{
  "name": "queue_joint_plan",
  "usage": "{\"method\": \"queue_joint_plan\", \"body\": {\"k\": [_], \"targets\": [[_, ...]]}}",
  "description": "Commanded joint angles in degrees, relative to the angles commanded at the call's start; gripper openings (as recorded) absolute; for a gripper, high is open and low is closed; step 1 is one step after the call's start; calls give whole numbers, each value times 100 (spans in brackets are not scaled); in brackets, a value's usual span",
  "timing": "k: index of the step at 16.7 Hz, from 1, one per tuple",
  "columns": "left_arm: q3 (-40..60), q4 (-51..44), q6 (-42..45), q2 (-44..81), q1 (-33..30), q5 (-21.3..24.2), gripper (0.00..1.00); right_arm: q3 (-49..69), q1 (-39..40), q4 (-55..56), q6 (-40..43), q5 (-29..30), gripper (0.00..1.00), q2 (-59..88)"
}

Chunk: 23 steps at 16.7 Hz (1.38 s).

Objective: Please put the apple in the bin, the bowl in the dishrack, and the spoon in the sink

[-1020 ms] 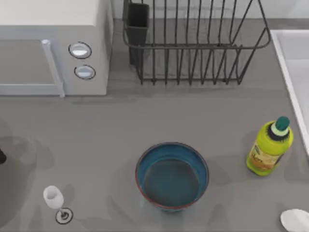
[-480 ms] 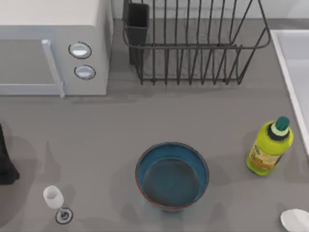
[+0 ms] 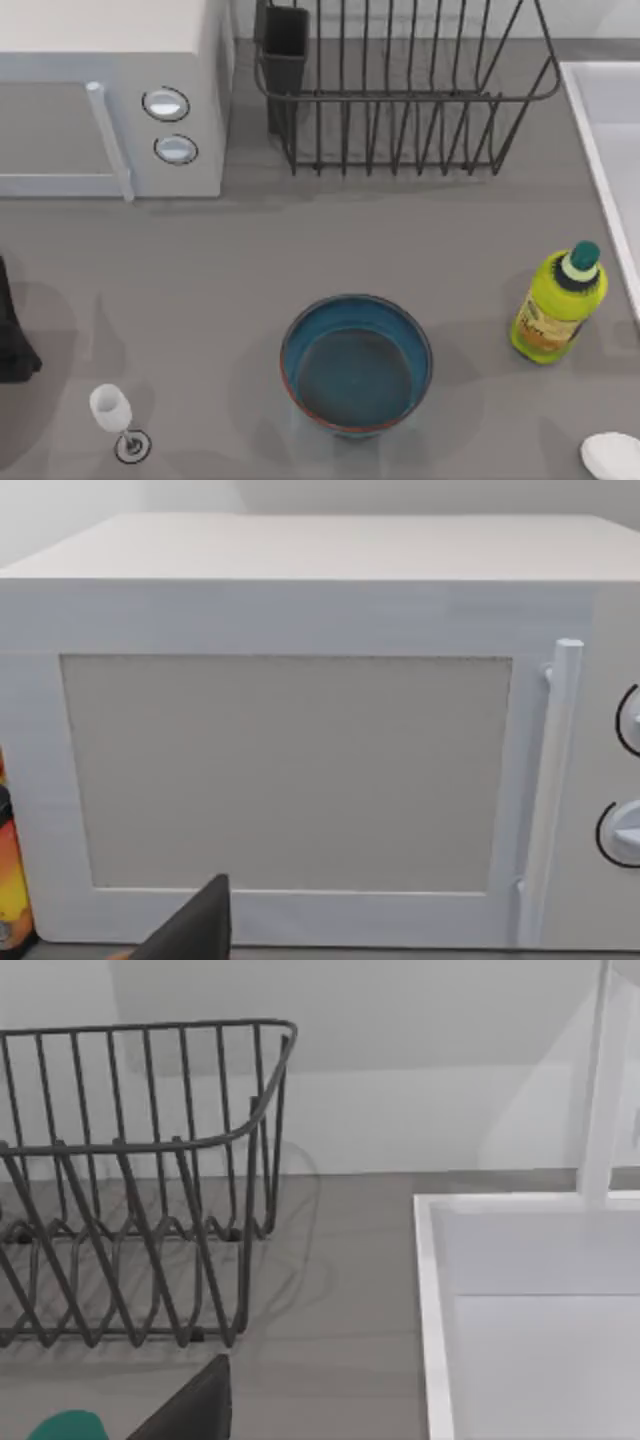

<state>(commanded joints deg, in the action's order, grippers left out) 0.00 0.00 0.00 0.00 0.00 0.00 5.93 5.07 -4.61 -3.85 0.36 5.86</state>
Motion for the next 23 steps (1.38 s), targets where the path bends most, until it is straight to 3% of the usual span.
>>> {"method": "queue_joint_plan", "body": {"k": [4,12,18,23], "targets": [[0,0,0,0,0,0,100,1415,1029,-1062,-821,28,100,1557],[0,0,0,0,0,0,100,5015,3011,-4044,-2664,-8,100,6278],[0,0,0,0,0,0,100,7214,3568,-5851,-3405,-49,100,8983],[0,0,0,0,0,0,100,8198,3623,-6588,-3597,-34,100,10119]]}}
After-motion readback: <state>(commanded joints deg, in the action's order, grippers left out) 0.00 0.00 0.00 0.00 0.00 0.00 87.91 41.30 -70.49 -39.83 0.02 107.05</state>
